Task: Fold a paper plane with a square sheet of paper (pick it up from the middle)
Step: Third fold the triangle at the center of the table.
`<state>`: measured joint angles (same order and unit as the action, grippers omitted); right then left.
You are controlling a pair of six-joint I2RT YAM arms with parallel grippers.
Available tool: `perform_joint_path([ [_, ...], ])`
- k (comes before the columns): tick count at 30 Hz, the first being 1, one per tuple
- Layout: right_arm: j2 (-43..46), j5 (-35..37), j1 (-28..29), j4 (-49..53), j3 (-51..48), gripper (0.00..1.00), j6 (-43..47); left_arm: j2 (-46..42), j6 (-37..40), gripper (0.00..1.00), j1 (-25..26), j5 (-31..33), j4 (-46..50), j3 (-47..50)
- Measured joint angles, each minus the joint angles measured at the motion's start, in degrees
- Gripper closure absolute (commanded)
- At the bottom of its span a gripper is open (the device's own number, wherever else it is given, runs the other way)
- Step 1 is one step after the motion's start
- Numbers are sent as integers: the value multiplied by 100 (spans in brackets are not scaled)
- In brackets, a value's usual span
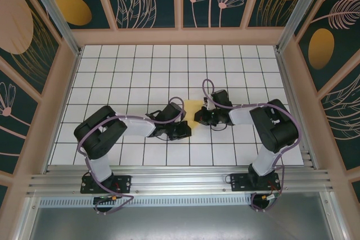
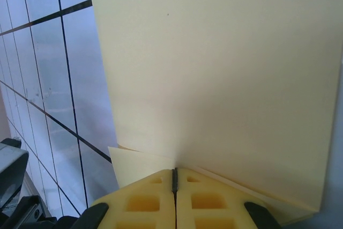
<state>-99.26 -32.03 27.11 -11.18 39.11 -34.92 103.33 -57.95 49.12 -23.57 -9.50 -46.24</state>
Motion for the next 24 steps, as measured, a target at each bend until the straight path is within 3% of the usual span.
perform_joint_path([
  [8, 0, 4, 2, 2, 0, 93, 2, -466, -452, 90, 0, -39, -675, 798],
  [17, 11, 13, 7, 4, 0, 93, 2, -511, -474, 90, 0, 256, -739, 170],
  [24, 13, 28, 11, 4, 0, 93, -13, 42, -474, 91, 0, 525, -675, -79],
])
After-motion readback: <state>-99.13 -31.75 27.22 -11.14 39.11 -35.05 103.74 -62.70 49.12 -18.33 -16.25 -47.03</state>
